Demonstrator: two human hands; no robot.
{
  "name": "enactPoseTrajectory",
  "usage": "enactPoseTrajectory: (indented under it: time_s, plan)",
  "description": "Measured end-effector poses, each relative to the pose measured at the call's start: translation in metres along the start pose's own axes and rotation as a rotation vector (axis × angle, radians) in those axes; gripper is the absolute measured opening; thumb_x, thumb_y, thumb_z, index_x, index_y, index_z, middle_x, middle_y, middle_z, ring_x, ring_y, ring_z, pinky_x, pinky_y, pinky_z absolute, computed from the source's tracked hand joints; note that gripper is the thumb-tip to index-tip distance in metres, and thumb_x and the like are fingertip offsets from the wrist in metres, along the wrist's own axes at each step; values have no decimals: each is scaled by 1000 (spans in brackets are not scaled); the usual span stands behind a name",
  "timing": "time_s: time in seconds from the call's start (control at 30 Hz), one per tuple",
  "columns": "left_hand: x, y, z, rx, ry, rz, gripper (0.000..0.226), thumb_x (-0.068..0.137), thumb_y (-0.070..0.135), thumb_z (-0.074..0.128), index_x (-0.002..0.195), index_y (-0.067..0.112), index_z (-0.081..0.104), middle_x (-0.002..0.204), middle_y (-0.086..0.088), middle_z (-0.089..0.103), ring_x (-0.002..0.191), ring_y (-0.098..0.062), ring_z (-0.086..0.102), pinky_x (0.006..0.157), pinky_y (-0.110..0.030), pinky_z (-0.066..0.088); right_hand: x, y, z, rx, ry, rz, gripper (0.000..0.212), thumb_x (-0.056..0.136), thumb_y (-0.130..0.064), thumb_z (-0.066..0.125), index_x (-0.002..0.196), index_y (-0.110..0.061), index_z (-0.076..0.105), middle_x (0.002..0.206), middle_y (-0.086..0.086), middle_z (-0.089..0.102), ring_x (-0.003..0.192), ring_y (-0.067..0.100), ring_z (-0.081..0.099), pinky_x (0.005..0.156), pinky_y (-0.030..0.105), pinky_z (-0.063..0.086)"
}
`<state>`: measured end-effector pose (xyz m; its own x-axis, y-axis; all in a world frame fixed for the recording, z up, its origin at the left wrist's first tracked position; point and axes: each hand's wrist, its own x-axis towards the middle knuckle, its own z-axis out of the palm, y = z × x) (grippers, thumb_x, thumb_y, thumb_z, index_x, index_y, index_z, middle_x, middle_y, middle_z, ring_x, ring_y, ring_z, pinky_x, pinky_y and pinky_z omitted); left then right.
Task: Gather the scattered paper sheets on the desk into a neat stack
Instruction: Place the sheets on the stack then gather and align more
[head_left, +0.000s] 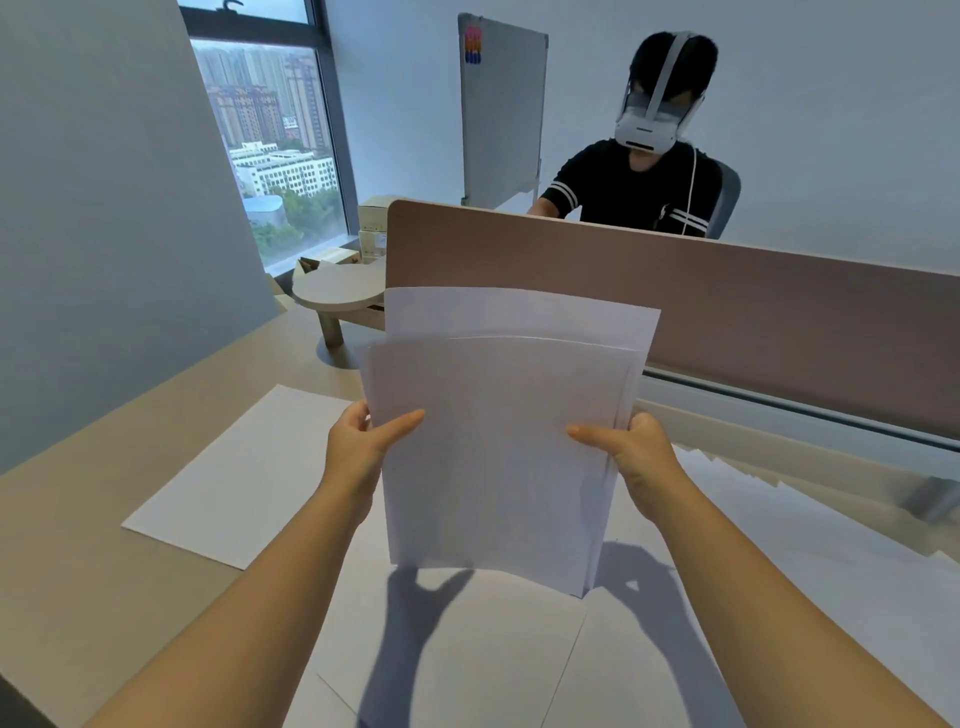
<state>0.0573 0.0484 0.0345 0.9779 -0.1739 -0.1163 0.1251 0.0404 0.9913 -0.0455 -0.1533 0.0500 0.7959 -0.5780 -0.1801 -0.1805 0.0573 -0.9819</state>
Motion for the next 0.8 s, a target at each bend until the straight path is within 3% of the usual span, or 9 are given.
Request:
enactPoseTrajectory:
  time_s: [0.1, 0.2, 0.4, 0.53, 0.63, 0.73, 0.8]
  plan:
    - [-1, 1, 3, 41, -70, 7, 40, 80, 7, 66, 118, 9, 55, 104, -7, 63, 94, -26, 60, 78, -34, 50, 1, -2, 3, 24, -16, -6, 45, 77, -5, 69, 119, -2, 55, 105, 8, 59, 90, 24, 57, 81, 35, 46]
    - [-3, 1, 14, 60, -51, 38, 35, 82, -1, 63, 116, 4, 57, 87, -2, 63, 78, -19, 60, 67, -27, 49, -1, -5, 12, 71, 12, -27, 38, 78, -1, 68, 114, 0, 57, 97, 6, 59, 71, 14, 56, 77, 33, 43]
    - [3, 21, 14, 37, -35, 101, 43, 83, 4, 63, 125, 5, 52, 108, -7, 59, 99, -25, 56, 84, -36, 47, 1, -22, 15, 72, 45, -147, 32, 78, -1, 69, 105, -12, 58, 92, 3, 60, 86, 21, 57, 78, 31, 45]
    - [4, 24, 5, 26, -79, 100, 46, 82, 6, 64, 126, 9, 50, 114, -8, 58, 103, -27, 56, 82, -37, 49, 2, -24, 12, 86, 25, -220, 38, 79, 4, 65, 111, -12, 52, 87, -3, 59, 77, 9, 57, 65, 20, 47]
    - [7, 20, 6, 61, -125, 68, 48, 83, 7, 62, 129, 10, 48, 113, -8, 57, 103, -26, 55, 82, -37, 48, 5, -21, 13, 33, 91, -279, 41, 84, 7, 56, 119, -8, 43, 98, 1, 52, 81, 11, 54, 61, 13, 42]
    - [10, 13, 12, 103, -185, 12, 48, 83, 6, 63, 128, 10, 47, 112, -8, 57, 103, -26, 54, 85, -39, 47, 6, -18, 16, -96, 159, -418, 53, 85, 7, 53, 130, -11, 31, 112, -1, 46, 100, 16, 51, 61, 8, 45]
    - [12, 9, 13, 117, -189, -10, 49, 82, 4, 63, 128, 10, 48, 113, -9, 58, 105, -28, 54, 88, -41, 47, 6, -16, 16, -205, 195, -559, 74, 85, 3, 56, 143, -22, 17, 131, -3, 40, 115, 13, 47, 82, 9, 48]
